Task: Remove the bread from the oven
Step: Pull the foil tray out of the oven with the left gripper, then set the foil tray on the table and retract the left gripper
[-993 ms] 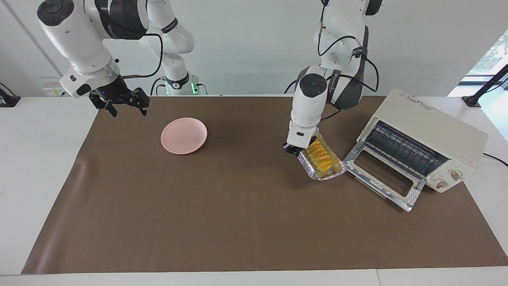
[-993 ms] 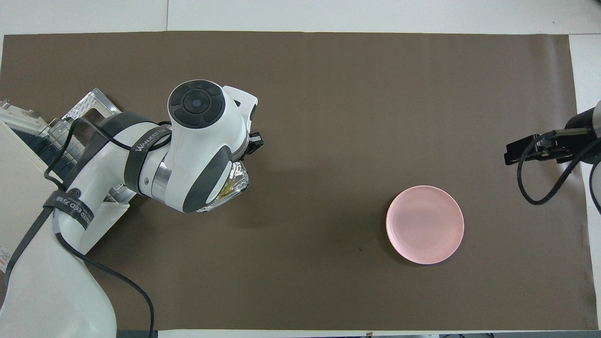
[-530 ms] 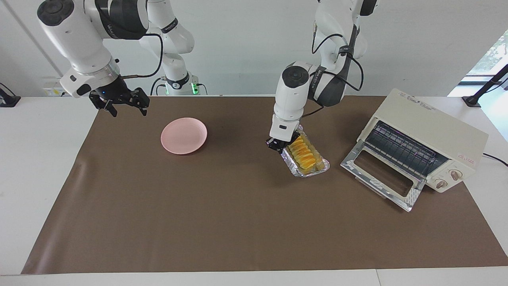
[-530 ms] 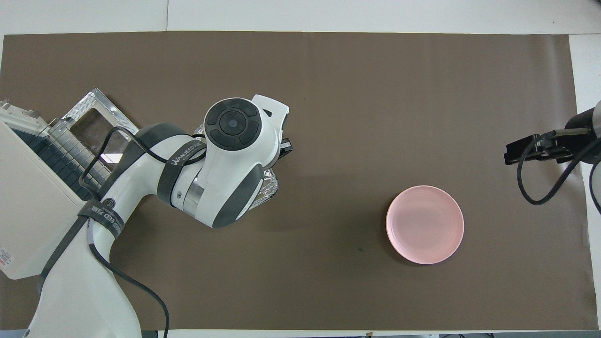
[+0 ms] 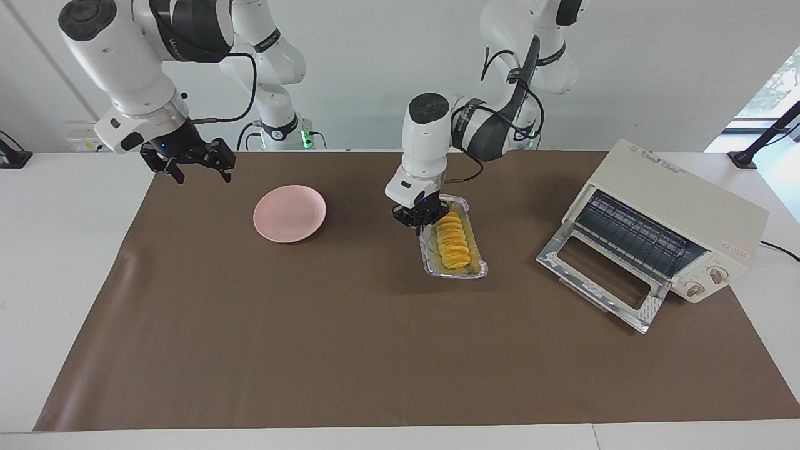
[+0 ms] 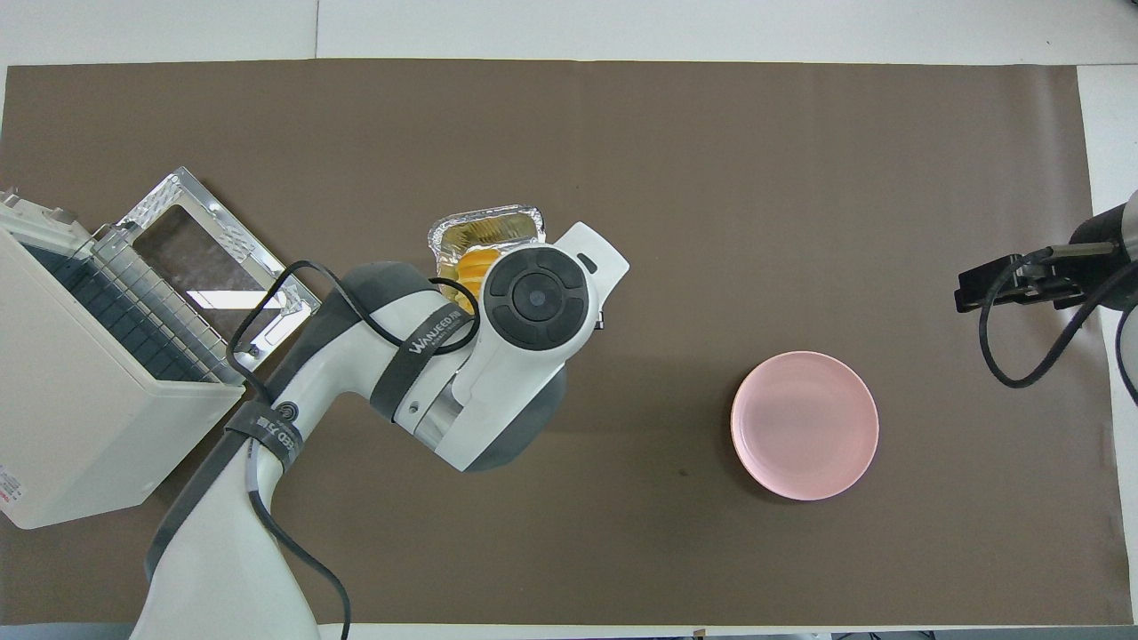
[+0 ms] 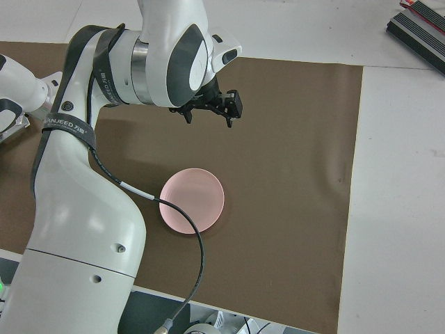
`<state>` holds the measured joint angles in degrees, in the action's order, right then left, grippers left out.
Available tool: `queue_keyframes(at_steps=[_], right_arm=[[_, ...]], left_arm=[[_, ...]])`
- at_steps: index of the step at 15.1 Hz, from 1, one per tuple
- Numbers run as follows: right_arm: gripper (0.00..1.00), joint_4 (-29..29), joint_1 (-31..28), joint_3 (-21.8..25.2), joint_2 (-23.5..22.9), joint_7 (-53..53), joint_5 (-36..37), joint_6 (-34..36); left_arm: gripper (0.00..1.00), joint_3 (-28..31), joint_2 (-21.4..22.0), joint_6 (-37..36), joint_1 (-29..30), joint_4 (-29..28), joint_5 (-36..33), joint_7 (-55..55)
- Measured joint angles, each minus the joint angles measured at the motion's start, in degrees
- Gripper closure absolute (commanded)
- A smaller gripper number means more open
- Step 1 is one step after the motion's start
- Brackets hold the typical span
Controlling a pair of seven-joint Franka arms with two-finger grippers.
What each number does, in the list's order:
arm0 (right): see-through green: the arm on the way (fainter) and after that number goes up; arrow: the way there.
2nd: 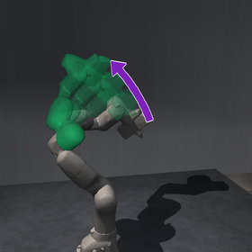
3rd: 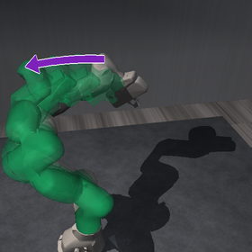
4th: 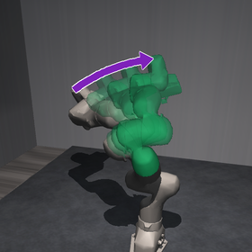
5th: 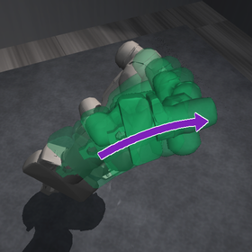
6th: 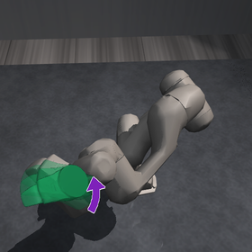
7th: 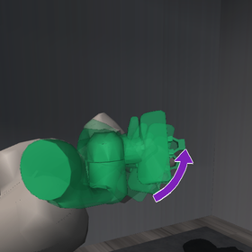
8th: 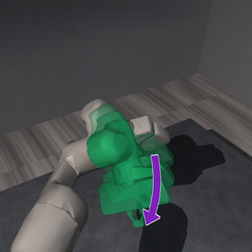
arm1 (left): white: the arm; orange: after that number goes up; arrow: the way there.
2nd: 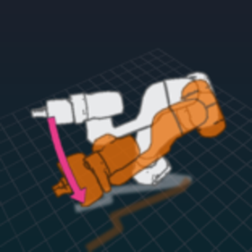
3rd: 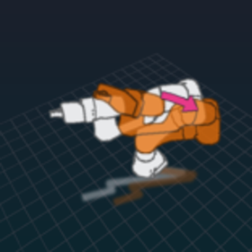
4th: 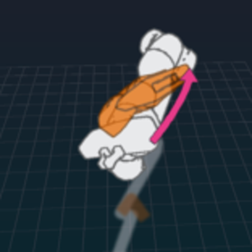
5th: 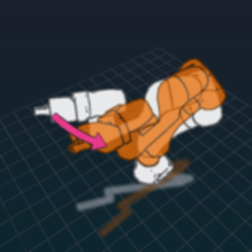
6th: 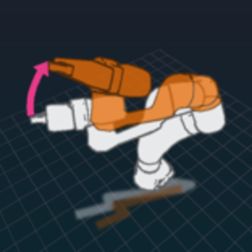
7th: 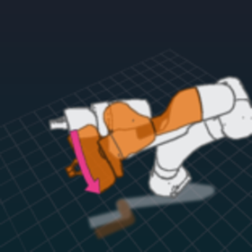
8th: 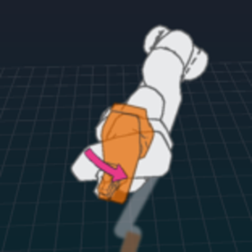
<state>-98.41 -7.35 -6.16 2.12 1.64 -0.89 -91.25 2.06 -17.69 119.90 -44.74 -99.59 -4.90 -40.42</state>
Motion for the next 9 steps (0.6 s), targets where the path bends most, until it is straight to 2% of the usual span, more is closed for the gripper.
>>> queue_keyframes(at_steps=[3,7,9], right_arm=[[0.0,0.0,0.0,0.0,0.0,0.0,0.0,0.0],[0.0,0.0,0.0,0.0,0.0,0.0,0.0,0.0],[0.0,0.0,0.0,0.0,0.0,0.0,0.0,0.0]], left_arm=[[1.0,-0.09,-2.5,0.04,-4.3,0.12,-6.06,0.26],[1.0,-0.04,-5.85,-1.13,-6.87,2.23,-5.97,-0.51],[1.0,-0.01,-8.18,-1.84,-8.01,4.08,-5.95,-4.65]])
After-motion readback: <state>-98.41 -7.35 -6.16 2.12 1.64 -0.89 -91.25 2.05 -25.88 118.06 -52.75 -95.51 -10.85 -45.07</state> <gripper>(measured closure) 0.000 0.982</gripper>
